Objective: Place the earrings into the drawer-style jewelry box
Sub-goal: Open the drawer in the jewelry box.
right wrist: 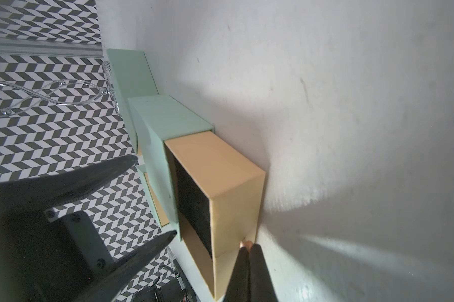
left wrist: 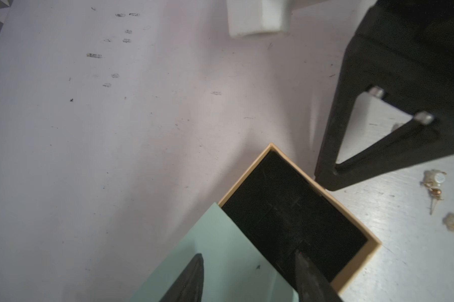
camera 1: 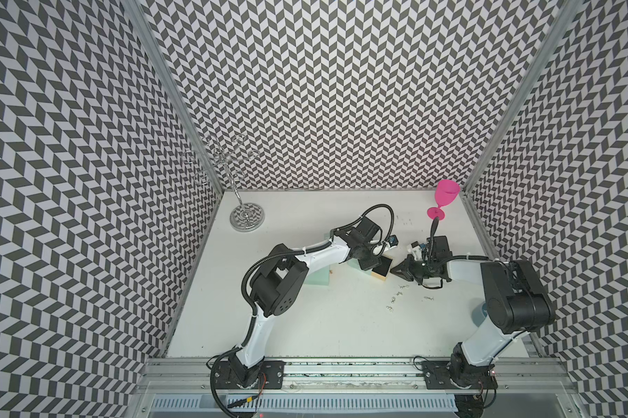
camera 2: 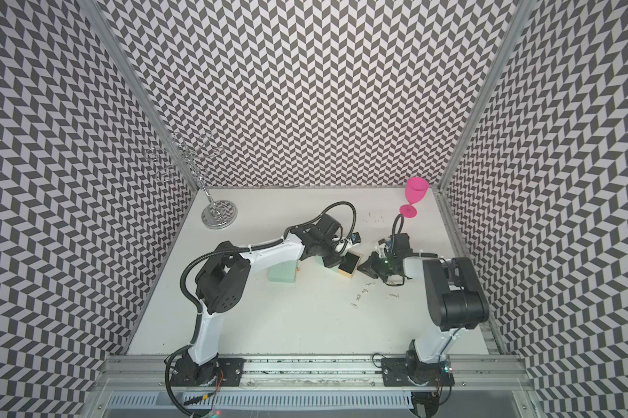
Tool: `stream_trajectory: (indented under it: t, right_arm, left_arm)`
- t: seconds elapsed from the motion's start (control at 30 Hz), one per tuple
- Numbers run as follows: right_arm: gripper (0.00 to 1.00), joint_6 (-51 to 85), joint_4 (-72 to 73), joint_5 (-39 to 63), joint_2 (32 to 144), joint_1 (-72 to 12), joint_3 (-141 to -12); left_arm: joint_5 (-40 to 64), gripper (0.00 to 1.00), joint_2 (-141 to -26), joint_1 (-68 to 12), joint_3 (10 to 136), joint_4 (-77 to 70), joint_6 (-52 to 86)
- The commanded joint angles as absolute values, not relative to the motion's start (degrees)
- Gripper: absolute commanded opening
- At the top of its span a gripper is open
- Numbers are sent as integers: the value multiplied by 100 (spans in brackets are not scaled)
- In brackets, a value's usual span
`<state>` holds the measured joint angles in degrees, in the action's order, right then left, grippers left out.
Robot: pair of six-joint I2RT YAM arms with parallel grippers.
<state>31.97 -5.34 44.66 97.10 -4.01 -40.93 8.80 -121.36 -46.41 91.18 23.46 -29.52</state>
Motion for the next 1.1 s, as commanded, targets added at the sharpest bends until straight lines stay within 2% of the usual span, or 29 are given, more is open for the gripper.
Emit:
stream_trajectory:
  t: [0.0,0.63,1.07]
  right_arm:
    - [0,3076,-527,4474,9672,-429,-4219]
    - [0,3059,-570,4438,9627,-428,-4152]
    - [0,3080,-527,4368,9619,-430,-4041]
  left_arm:
    - [681,55,-12313,-4669,9074,2234,-3013]
    - [483,46,-12349,-4571,9010,2153,-3041]
    - [374,45,-12273,-4553,8906,2084,-3005]
